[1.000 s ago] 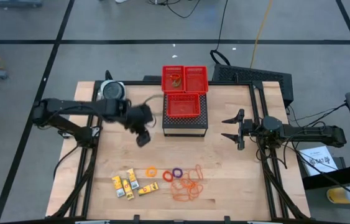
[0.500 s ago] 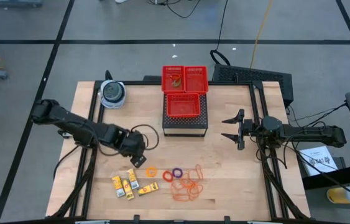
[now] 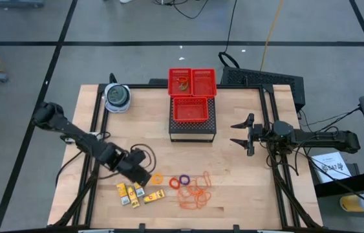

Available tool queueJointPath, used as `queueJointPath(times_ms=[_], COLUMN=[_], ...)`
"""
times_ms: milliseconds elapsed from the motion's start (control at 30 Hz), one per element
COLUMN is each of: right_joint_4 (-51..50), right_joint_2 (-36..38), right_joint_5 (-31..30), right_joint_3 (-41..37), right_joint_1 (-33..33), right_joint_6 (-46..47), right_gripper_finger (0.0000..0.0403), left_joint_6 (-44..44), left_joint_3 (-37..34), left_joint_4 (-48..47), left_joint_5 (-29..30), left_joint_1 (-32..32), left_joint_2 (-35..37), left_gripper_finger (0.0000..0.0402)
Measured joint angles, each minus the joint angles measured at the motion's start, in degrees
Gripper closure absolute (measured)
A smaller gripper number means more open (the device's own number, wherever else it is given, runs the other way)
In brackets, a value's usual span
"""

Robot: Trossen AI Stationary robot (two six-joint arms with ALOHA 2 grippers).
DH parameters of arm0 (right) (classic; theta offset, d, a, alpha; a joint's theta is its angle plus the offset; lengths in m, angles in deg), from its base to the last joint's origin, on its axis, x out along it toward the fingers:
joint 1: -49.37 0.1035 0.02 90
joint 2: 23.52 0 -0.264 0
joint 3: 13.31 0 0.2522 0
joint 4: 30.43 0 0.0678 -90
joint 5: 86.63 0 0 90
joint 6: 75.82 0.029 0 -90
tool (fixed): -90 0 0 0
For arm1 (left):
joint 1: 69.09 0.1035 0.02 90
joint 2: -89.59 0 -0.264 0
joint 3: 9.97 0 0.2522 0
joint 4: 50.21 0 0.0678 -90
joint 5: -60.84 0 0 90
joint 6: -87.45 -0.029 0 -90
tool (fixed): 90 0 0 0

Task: Pick & Place Office Desk Supplies
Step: Put the yellow pack of crayon in the top right red bin on the shelf

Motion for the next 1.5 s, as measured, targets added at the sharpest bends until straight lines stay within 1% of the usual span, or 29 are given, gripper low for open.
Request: queueJointPath(times_ms=[200, 333, 400, 500, 567, 767, 867, 1067, 1133, 1167, 1300, 1500], right_joint_4=[0.0, 0.0, 0.0, 0.0, 0.0, 0.0, 0.0, 0.0, 0.0, 0.0, 0.1, 0.1], right_joint_2=[0.0, 0.0, 0.0, 0.0, 0.0, 0.0, 0.0, 0.0, 0.0, 0.0, 0.0, 0.0], right_joint_5=[0.0, 0.0, 0.0, 0.0, 0.0, 0.0, 0.0, 0.0, 0.0, 0.0, 0.0, 0.0], right_joint_3=[0.0, 0.0, 0.0, 0.0, 0.0, 0.0, 0.0, 0.0, 0.0, 0.0, 0.0, 0.0], right_joint_1=[0.0, 0.0, 0.0, 0.0, 0.0, 0.0, 0.0, 0.0, 0.0, 0.0, 0.0, 0.0], right_joint_6=[0.0, 0.0, 0.0, 0.0, 0.0, 0.0, 0.0, 0.0, 0.0, 0.0, 0.0, 0.0], right_gripper_finger=[0.0136, 0.0135, 0.0135, 0.0136, 0.0135, 0.0135, 0.0136, 0.0135, 0.0135, 0.0136, 0.0135, 0.0136], left_joint_6=[17.1, 26.7, 31.1, 35.2, 37.3, 44.1, 45.7, 45.3, 43.1, 42.4, 38.2, 34.5], left_joint_3=[0.0, 0.0, 0.0, 0.0, 0.0, 0.0, 0.2, 0.3, -0.2, 0.0, 0.0, 0.0], left_joint_4=[-0.1, -1.1, -1.3, -1.2, -0.9, -1.1, -1.1, -1.6, -2.5, -2.1, -1.1, 0.0], left_joint_5=[4.3, 4.3, 3.6, 3.3, 1.3, -9.5, -10.8, -7.8, -4.8, -4.4, 1.1, 1.9], left_joint_1=[-5.3, -7.3, -7.5, -7.6, -7.3, -5.9, -5.4, -3.9, -3.4, -3.1, -2.3, -1.4], left_joint_2=[-0.7, -2.5, -4.6, -8.0, -10.2, -15.7, -17.5, -19.3, -19.7, -19.7, -19.7, -19.7], left_gripper_finger=[0.0165, 0.0165, 0.0165, 0.0165, 0.0165, 0.0165, 0.0165, 0.0165, 0.0165, 0.0165, 0.0165, 0.0168])
